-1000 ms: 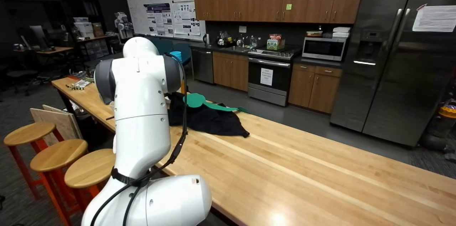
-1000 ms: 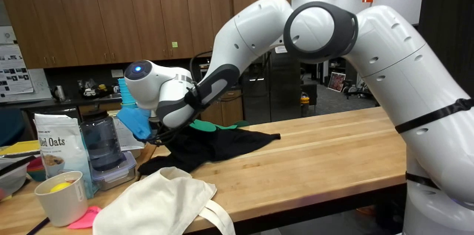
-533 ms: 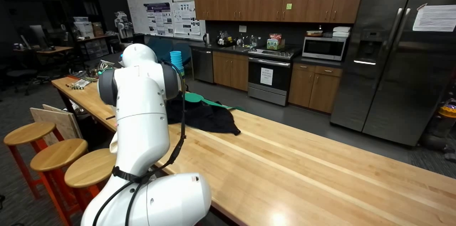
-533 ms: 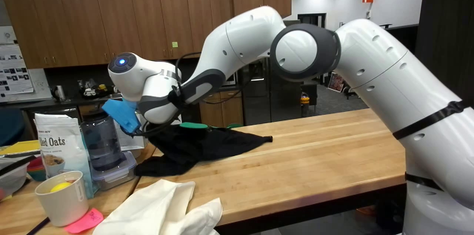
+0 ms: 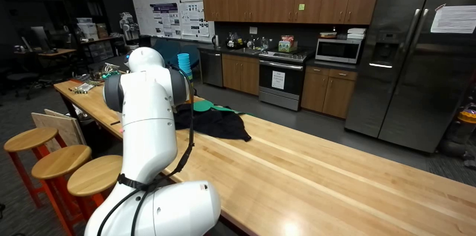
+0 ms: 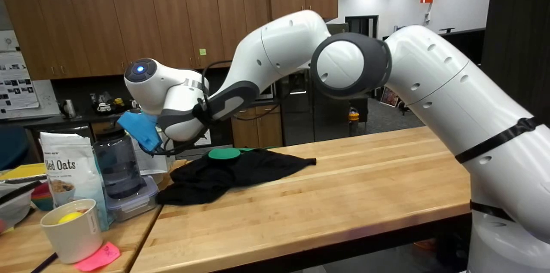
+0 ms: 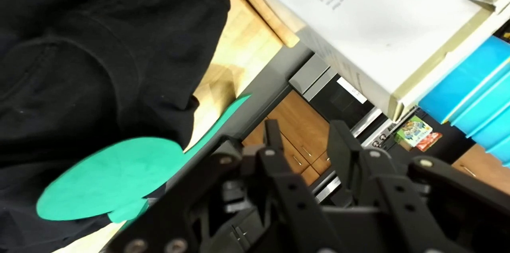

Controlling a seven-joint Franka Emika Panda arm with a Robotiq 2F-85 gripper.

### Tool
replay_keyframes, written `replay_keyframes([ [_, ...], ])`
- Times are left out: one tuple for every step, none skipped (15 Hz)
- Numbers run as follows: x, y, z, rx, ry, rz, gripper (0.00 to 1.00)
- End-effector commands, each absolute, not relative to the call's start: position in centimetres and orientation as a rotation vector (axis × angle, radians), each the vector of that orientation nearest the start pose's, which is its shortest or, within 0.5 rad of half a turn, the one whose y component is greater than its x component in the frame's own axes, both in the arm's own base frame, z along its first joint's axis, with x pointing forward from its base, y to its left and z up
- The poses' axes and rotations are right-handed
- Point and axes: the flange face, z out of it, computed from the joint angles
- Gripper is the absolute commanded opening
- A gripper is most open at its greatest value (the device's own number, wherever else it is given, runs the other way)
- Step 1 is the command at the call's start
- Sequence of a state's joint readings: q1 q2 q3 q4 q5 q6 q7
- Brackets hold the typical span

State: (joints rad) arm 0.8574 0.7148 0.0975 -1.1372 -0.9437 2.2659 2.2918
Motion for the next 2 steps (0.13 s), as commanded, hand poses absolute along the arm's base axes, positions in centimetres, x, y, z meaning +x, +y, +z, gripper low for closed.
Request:
replay_keyframes([
  [49.23, 61.54, 43.82, -2.277, 1.102, -1.019, 0.37],
  [49.23, 61.54, 43.82, -2.277, 1.102, -1.019, 0.37],
])
